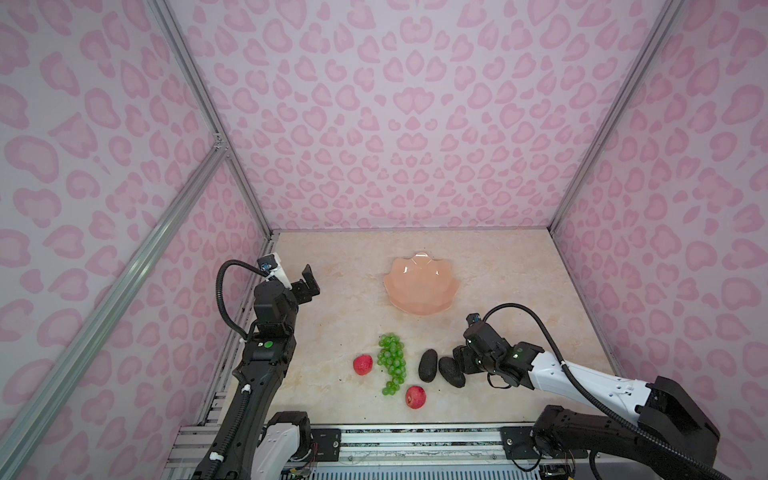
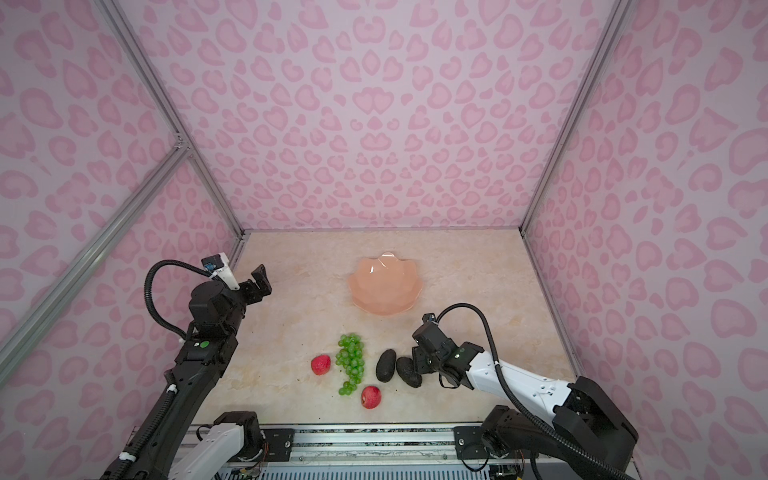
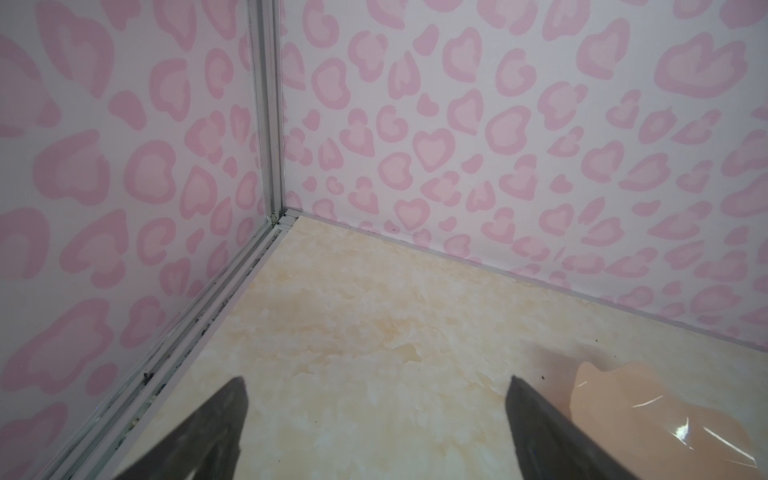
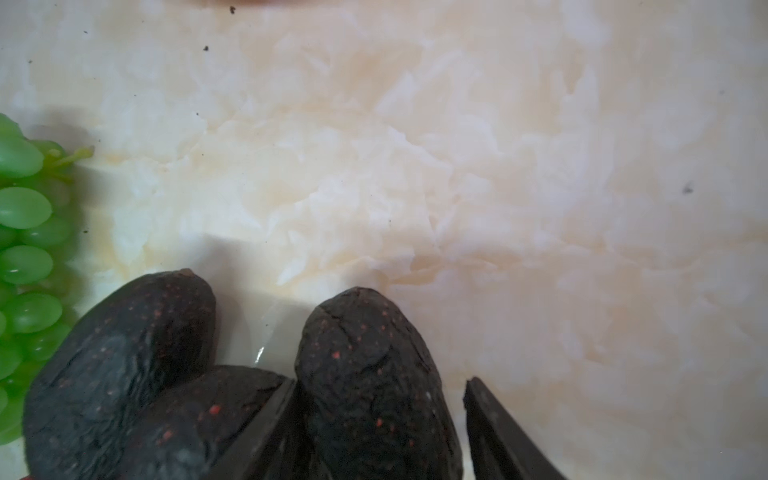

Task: Place and organize the fake fruits in the fruit bowl
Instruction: 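Grasp the nearest dark avocado with the right gripper, then carry the avocado into the bowl with right gripper while left reaches for apple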

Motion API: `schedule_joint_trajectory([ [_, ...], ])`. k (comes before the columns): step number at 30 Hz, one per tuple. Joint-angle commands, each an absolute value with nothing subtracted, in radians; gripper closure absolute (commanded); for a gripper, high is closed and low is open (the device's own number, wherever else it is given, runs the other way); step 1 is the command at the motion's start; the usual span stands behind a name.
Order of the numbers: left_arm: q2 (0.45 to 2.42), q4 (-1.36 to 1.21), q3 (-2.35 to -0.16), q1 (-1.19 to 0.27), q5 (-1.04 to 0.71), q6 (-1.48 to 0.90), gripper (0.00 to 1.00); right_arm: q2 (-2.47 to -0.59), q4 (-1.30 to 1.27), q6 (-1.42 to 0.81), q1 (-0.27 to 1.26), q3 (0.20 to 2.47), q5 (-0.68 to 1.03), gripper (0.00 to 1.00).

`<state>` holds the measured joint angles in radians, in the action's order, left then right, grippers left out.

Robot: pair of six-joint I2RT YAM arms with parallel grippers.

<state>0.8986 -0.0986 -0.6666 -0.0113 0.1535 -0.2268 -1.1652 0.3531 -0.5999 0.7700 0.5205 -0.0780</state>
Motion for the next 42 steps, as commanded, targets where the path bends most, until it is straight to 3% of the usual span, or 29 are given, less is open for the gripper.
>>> schedule_joint_trajectory([
  [1, 0.894, -0.086, -0.682, -0.011, 0.143, -0.225, 0.03, -1.164, 0.328, -0.626, 0.770, 0.503, -0.124, 0.42],
  [5, 0.896, -0.077, -0.685, -0.011, 0.141, -0.226, 0.02, -1.169, 0.321, -0.632, 0.770, 0.497, -0.140, 0.48],
  [11, 0.901, -0.067, -0.688, -0.011, 0.137, -0.232, 0.02, -1.140, 0.408, -0.636, 0.767, 0.575, -0.231, 0.66],
  [18, 0.920, -0.033, -0.707, -0.011, 0.127, -0.251, 0.02, -1.138, 0.408, -0.506, 0.743, 0.792, -0.303, 0.68],
  [33, 0.796, 0.449, -0.728, -0.024, -0.132, -0.431, 0.00, -1.834, 0.271, -0.374, 0.608, 1.370, -0.082, 0.69],
  [42, 0.762, 0.613, -0.649, -0.184, -0.121, -0.577, 0.03, -2.067, 0.279, -0.345, 0.574, 1.522, -0.037, 0.68],
])
